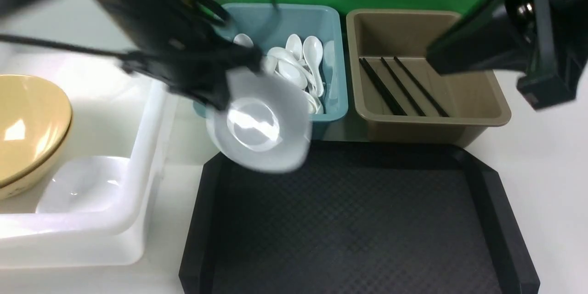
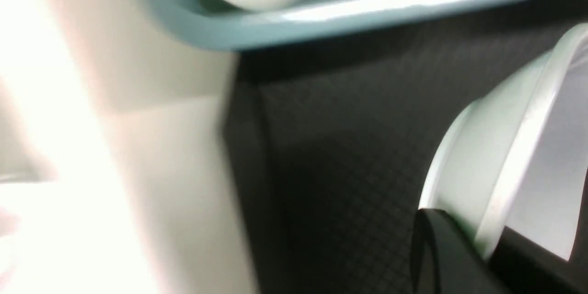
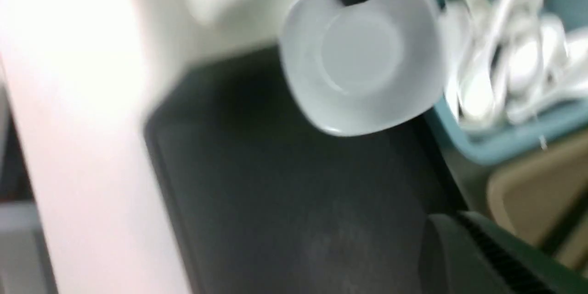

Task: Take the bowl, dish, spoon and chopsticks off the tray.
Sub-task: Use the left arm to put the plate into the large storage box on the left

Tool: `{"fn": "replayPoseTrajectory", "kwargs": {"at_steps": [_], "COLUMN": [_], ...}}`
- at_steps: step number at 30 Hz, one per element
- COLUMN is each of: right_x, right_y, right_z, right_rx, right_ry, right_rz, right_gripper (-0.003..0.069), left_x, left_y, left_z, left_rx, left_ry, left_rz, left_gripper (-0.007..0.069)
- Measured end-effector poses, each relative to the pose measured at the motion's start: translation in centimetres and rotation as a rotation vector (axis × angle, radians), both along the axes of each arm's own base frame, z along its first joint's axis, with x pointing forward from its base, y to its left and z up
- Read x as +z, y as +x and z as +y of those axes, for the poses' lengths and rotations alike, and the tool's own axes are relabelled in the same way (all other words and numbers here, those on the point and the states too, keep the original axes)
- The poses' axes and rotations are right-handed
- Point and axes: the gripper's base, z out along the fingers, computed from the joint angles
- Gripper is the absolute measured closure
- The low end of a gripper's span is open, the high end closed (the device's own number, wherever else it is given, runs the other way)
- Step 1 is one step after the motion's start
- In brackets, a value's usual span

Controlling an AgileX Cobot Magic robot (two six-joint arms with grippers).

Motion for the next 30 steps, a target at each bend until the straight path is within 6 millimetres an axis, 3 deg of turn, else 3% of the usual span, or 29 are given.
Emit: {"fn": "replayPoseTrajectory", "kwargs": {"at_steps": [2,4,7,10,12,17,25,27,30], "right_x": [0.7,1.2,1.1,0.5,0.4,0.1,-1.4,-1.7,-1.8], "right_y": [0.5,0.9,1.1,1.3,1.6,2.8,4.0,4.1,4.1], "right_z": [1.2,2.8,6.6,10.1,12.1,15.1,16.9,17.2,17.4], "right_rx": [0.048,0.1,0.219,0.292,0.292,0.256,0.244,0.249,0.253], "right_ry": [0.062,0.088,0.08,0.061,0.042,0.034,0.049,0.051,0.05], "right_rz": [0.0,0.004,0.02,0.032,0.026,0.006,0.07,0.082,0.088], "right_gripper": [0.0655,0.0655,0.0655,0.0655,0.0655,0.0655,0.0655,0.0655,0.0655], "left_x": [2.0,2.5,0.5,-1.9,-3.3,-6.1,-10.2,-10.8,-11.5], "left_y": [-0.4,-0.9,-1.7,-2.3,-2.6,-3.3,-3.2,-2.8,-2.2], "left_z": [4.8,8.9,14.7,18.2,19.6,20.2,20.2,20.2,20.0], "left_rx": [0.113,0.222,0.385,0.467,0.478,0.419,0.322,0.316,0.274], "left_ry": [-0.017,-0.004,0.017,0.003,-0.017,-0.012,-0.003,-0.011,-0.044], "left_rz": [-0.029,-0.023,0.043,0.084,0.081,0.106,0.222,0.222,0.208], "left_gripper": [0.0611,0.0611,0.0611,0.0611,0.0611,0.0611,0.061,0.0599,0.0508]}}
